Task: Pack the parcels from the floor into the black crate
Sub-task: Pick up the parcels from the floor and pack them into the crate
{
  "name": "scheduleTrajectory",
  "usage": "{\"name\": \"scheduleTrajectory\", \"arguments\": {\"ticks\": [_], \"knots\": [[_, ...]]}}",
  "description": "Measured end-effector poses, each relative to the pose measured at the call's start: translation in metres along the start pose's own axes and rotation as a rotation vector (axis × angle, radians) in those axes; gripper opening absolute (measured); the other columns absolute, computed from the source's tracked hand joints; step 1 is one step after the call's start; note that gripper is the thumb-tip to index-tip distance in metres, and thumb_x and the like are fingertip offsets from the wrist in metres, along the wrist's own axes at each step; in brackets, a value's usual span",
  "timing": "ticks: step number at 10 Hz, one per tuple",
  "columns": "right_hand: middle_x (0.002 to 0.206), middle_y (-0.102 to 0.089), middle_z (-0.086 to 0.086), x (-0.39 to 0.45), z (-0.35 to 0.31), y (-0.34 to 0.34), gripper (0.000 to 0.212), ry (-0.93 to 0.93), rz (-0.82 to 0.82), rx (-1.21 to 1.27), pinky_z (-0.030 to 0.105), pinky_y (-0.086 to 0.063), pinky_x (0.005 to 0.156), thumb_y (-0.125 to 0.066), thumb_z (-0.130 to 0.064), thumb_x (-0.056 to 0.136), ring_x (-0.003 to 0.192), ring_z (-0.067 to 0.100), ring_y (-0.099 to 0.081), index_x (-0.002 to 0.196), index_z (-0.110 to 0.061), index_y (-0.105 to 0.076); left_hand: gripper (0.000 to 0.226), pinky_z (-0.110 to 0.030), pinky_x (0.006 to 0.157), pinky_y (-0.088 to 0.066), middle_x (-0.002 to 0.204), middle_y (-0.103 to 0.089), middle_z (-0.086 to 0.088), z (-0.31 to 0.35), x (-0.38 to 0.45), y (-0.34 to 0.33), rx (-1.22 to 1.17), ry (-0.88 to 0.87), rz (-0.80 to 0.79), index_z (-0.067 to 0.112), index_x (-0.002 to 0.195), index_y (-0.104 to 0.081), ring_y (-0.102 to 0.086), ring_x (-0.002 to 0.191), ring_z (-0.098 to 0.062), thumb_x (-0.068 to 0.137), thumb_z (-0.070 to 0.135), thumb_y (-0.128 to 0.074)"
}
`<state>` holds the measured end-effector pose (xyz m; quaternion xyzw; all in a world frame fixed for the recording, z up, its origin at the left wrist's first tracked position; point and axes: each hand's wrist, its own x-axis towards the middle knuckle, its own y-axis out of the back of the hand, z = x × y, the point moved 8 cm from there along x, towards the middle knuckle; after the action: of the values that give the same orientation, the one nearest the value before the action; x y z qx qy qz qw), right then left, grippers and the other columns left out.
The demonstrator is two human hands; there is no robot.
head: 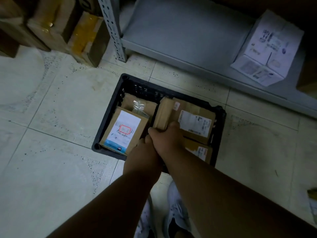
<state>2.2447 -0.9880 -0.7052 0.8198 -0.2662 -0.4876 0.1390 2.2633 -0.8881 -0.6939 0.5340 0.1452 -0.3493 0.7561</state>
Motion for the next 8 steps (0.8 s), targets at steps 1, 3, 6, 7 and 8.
{"name": "scheduleTrajectory", "arguments": {"ticks": [1,3,6,7,8], "knots": [[0.128,-0.058,0.01,0.026,0.013,-0.018,0.051,0.0,-0.009,-0.037,0.031,-0.041,0.086,-0.069,-0.041,0.088,0.118,0.033,-0.056,0.126,-0.015,-0.048,0.052,-0.034,0.082,-0.052,0.116,-0.062,-0.002,-0.013,0.023,-0.022,0.052,0.032,-0.071,0.019,0.131,-0.043,-0.064,0.096,-0.018,0.087,0.031,-0.067],[0.129,-0.06,0.013,0.067,0.031,-0.05,0.059,0.02,-0.041,-0.159,0.046,-0.048,0.099,-0.069,-0.048,0.084,0.12,0.034,-0.056,0.126,-0.011,-0.054,0.044,-0.036,0.085,-0.05,0.118,-0.061,-0.005,-0.031,0.053,-0.044,0.235,0.068,-0.159,0.016,0.129,-0.044,-0.064,0.104,-0.023,0.091,0.027,-0.061],[0.133,-0.059,0.012,0.083,0.051,-0.083,0.034,-0.137,-0.266,-0.256,0.009,-0.038,0.049,-0.041,-0.013,0.103,0.121,0.028,-0.057,0.132,-0.003,-0.056,0.009,-0.026,0.069,-0.049,0.091,-0.062,0.008,-0.049,0.047,-0.016,-0.028,0.047,0.114,0.026,0.103,-0.054,-0.057,0.075,-0.009,0.094,0.026,-0.054],[0.14,-0.053,0.018,0.084,0.058,-0.091,0.037,-0.215,-0.29,-0.099,0.004,-0.042,0.046,-0.037,-0.009,0.104,0.126,0.031,-0.053,0.138,0.001,-0.048,0.016,-0.029,0.074,-0.051,0.094,-0.064,0.005,-0.046,0.059,-0.016,-0.101,0.07,0.138,0.024,0.113,-0.054,-0.059,0.079,-0.011,0.097,0.024,-0.05],[0.143,-0.05,0.017,0.091,0.055,-0.091,0.038,-0.169,-0.347,-0.225,0.029,-0.046,0.098,-0.043,-0.021,0.105,0.128,0.035,-0.049,0.139,-0.006,-0.049,0.021,-0.037,0.079,-0.054,0.094,-0.064,0.001,-0.044,0.07,-0.021,-0.136,0.123,0.146,0.02,0.117,-0.053,-0.063,0.086,-0.017,0.096,0.021,-0.049]]}}
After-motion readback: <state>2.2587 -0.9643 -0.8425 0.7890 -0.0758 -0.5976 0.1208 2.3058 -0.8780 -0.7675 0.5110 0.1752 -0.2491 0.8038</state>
